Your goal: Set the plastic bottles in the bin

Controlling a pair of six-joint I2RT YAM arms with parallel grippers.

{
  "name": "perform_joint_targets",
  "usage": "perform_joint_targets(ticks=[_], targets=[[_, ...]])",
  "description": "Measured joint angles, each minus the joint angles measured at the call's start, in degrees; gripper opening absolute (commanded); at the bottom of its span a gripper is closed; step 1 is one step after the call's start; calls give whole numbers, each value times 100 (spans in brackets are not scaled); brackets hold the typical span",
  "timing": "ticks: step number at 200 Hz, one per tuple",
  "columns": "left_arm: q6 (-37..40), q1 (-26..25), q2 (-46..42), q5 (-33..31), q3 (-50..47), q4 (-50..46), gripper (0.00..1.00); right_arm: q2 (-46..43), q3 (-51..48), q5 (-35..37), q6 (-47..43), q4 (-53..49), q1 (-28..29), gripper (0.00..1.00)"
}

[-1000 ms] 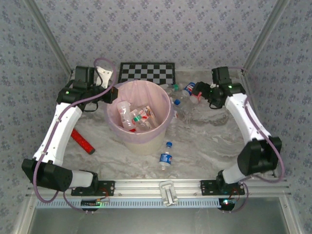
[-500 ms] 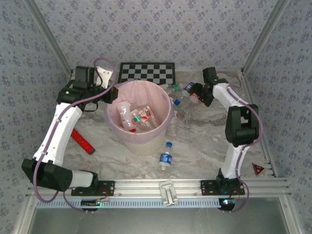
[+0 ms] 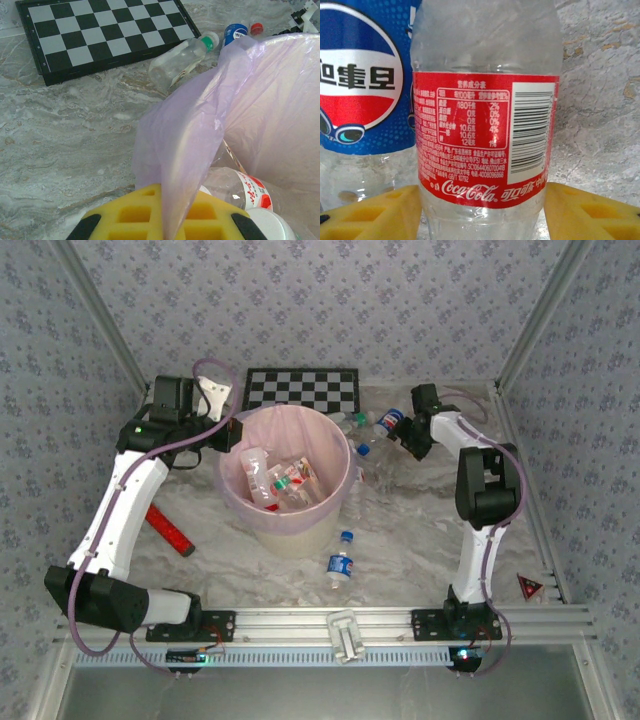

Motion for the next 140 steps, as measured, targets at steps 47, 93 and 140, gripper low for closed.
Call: perform_joint_targets(ticks=[47, 93, 140], targets=[[0, 0, 0, 0, 0, 0, 0, -328, -376, 26, -87, 101, -162, 54], [0, 0, 0, 0, 0, 0, 0, -863, -640, 26, -442, -96, -332, 48], [0, 0, -2, 0, -2, 0, 0, -1969, -774, -76, -1314, -981, -514, 46]])
